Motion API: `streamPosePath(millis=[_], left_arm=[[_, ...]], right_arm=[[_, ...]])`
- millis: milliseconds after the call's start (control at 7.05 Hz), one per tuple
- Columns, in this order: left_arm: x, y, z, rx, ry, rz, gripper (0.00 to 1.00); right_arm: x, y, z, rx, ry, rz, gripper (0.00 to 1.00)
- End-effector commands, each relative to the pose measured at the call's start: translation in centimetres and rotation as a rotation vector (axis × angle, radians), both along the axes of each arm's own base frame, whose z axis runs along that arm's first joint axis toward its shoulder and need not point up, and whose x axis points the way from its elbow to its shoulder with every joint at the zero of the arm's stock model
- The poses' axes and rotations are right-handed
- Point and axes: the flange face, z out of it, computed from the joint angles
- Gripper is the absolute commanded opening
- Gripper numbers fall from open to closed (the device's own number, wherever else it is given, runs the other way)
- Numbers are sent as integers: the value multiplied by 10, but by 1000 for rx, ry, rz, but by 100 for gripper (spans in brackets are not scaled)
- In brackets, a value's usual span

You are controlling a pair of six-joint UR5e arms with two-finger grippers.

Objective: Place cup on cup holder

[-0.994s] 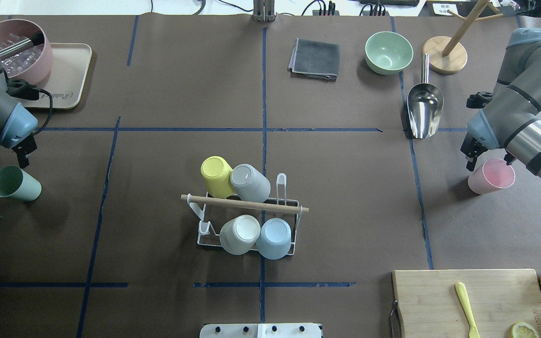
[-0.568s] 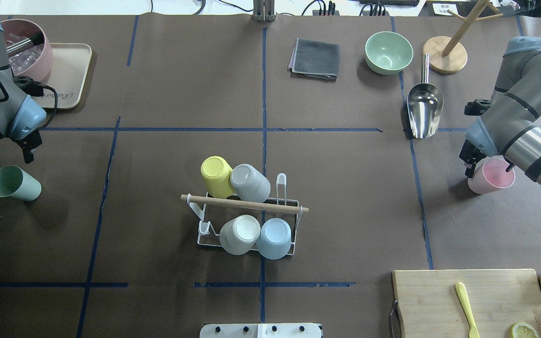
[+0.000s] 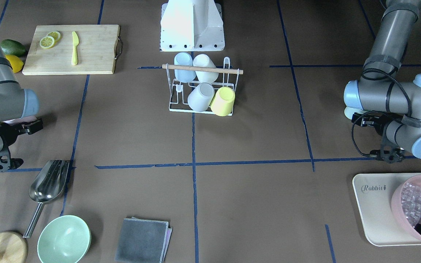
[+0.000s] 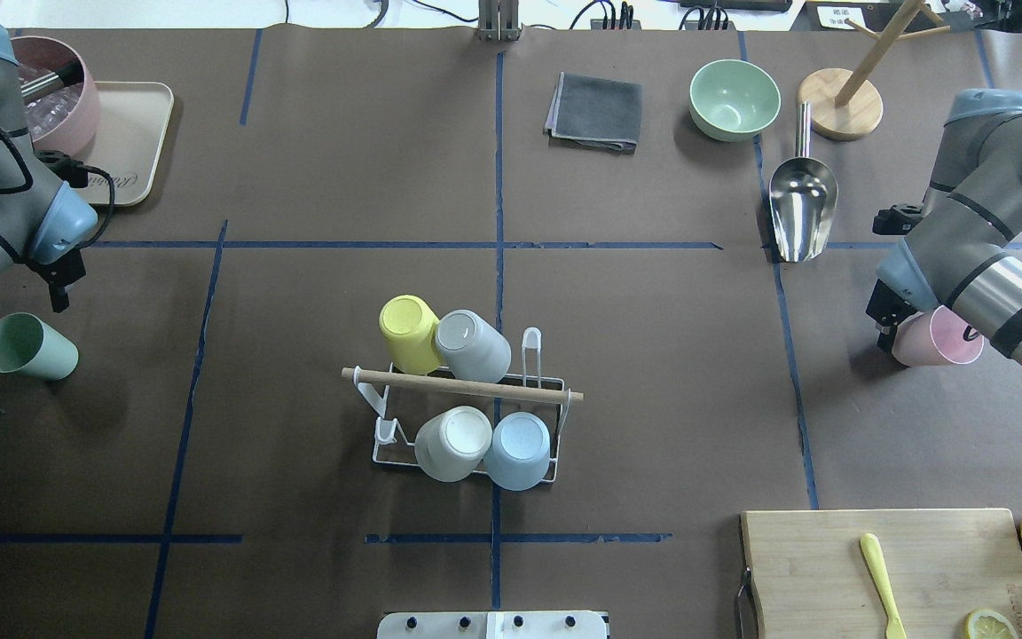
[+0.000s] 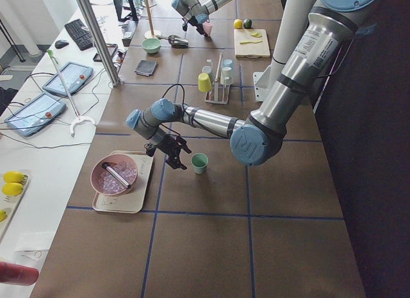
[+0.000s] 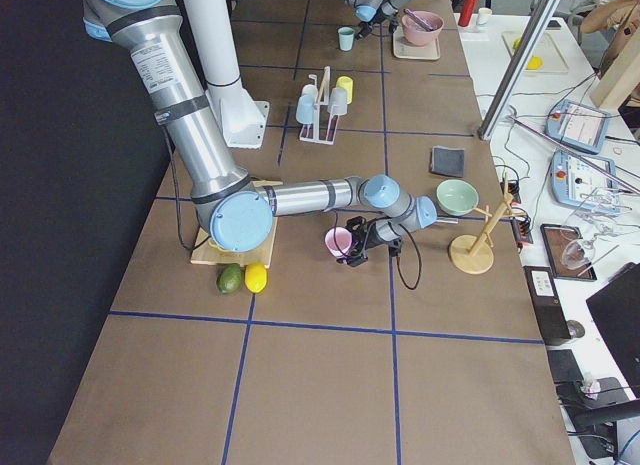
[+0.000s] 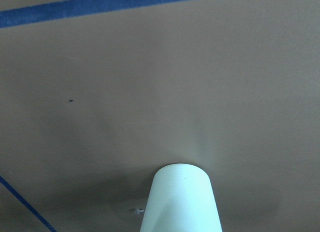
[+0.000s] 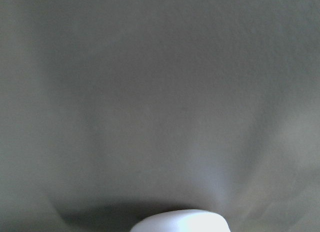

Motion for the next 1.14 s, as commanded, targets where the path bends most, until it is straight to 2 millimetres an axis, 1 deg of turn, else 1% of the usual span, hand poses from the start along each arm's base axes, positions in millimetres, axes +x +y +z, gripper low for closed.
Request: streamPosePath(millis=[0, 142, 284, 568, 710, 852, 994], left_arm=[[11, 6, 10, -21, -10, 18, 100], [16, 9, 15, -30, -17, 28, 100], [23, 14, 28, -55, -30, 42, 100], [41, 28, 37, -76, -32, 69, 100], [44, 32, 47, -111, -31, 61, 100], [52, 39, 48, -123, -30, 87, 100], [50, 43, 50, -139, -23, 109, 100]], right_arm=[[1, 1, 1, -1, -2, -3, 25], [1, 1, -2, -1, 0, -3, 4], [3, 0, -9, -14, 9, -1, 0], [12, -7, -27, 13, 6, 7, 0], [17, -11, -46, 53, -12, 15, 0], [19, -18, -58, 93, -10, 10, 0], [47, -36, -84, 145, -39, 64, 0]])
